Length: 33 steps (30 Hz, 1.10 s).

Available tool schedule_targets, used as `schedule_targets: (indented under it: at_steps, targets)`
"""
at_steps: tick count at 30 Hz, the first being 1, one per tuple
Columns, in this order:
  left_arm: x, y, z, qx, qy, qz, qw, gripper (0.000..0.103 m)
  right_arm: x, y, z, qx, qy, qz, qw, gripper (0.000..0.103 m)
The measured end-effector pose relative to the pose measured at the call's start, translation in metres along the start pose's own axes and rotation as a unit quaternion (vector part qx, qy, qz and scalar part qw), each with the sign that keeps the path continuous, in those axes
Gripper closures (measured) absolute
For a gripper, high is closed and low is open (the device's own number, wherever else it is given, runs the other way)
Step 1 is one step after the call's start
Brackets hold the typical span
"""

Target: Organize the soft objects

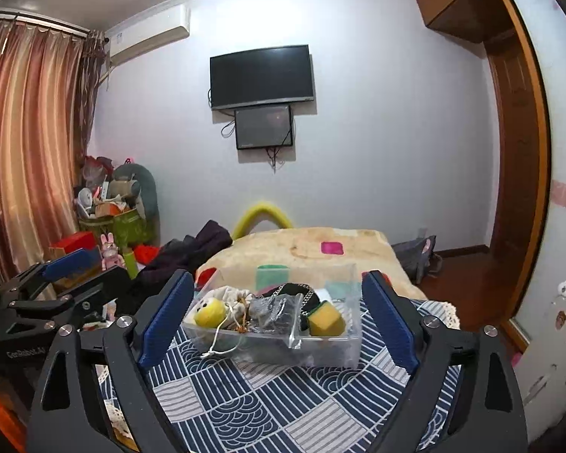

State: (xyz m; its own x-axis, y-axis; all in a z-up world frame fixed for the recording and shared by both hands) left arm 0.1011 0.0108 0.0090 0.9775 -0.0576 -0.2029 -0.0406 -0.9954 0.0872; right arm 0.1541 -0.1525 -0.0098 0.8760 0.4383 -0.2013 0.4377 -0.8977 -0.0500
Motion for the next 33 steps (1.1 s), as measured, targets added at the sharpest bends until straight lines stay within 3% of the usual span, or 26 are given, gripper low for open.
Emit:
schedule_targets:
  at_steps: [4, 33]
  targets:
    - [-0.006, 0.002, 0.000, 0.000, 0.005, -0.001, 1.0000, 0.000, -0.007, -0.001, -0.003, -0.005, 0.018, 0.013, 1.000, 0.002]
    - [-0.016, 0.011, -0.002, 0.007, 0.018, 0.005, 0.9998, 0.000, -0.016, -0.005, -0.002, -0.005, 0.026, 0.012, 1.000, 0.001]
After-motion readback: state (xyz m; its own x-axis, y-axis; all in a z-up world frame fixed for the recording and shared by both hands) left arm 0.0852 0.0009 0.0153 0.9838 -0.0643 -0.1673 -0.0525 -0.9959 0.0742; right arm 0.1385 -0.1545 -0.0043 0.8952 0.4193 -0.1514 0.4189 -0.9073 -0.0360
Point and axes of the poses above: each gripper's, at about its wrist camera, not at the fingertips, and x roughly the way its jaws point, y to its right, z to its underside, the point moved 7 cm from there along x, roughly the way its jaws point, and after that the axes turned 2 degrees about y, right-handed, at the moved point
